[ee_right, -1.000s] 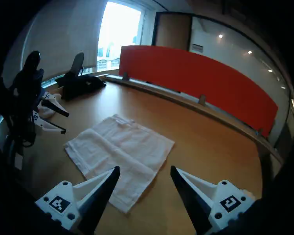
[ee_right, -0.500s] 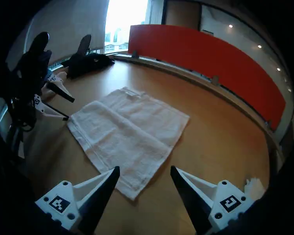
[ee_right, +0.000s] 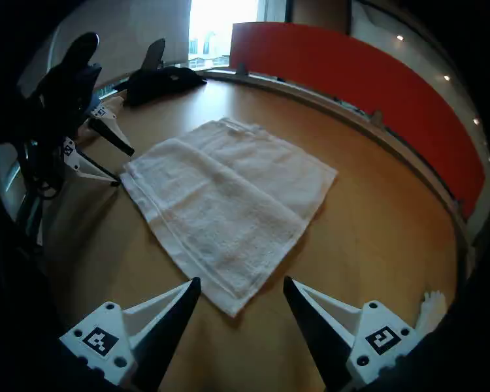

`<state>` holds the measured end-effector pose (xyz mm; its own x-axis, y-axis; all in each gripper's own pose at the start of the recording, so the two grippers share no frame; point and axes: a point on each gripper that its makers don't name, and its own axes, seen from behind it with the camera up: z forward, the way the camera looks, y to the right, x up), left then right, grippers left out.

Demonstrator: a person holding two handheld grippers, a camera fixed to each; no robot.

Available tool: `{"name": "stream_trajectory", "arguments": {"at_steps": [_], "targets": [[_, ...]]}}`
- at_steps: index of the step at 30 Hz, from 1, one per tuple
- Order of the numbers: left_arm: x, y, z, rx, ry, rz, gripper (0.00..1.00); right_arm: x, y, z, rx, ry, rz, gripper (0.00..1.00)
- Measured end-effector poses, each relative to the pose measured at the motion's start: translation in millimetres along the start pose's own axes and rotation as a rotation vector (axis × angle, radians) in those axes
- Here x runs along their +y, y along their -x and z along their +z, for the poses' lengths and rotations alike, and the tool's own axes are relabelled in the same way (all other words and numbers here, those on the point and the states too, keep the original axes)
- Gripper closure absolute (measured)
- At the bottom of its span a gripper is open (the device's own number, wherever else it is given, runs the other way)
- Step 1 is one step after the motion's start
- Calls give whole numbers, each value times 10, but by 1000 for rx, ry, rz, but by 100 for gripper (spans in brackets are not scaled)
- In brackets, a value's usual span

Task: Fold towel

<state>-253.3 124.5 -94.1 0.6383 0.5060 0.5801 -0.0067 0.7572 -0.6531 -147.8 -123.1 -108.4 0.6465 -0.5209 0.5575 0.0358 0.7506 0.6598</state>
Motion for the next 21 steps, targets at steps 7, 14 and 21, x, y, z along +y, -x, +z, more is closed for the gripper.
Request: {"name": "stream_trajectory", "arguments": {"at_steps": [7,14,21], "targets": [[23,9,18,-16,16,-18,10,-22,125,3,-36,-27,-2,8],[29,18,27,-18,25,-20,14,-44,134,7,-35,-44,11,15],[35,21,25,-19,30,-14,19,-95,141,7,-36,-67,31,29]]}}
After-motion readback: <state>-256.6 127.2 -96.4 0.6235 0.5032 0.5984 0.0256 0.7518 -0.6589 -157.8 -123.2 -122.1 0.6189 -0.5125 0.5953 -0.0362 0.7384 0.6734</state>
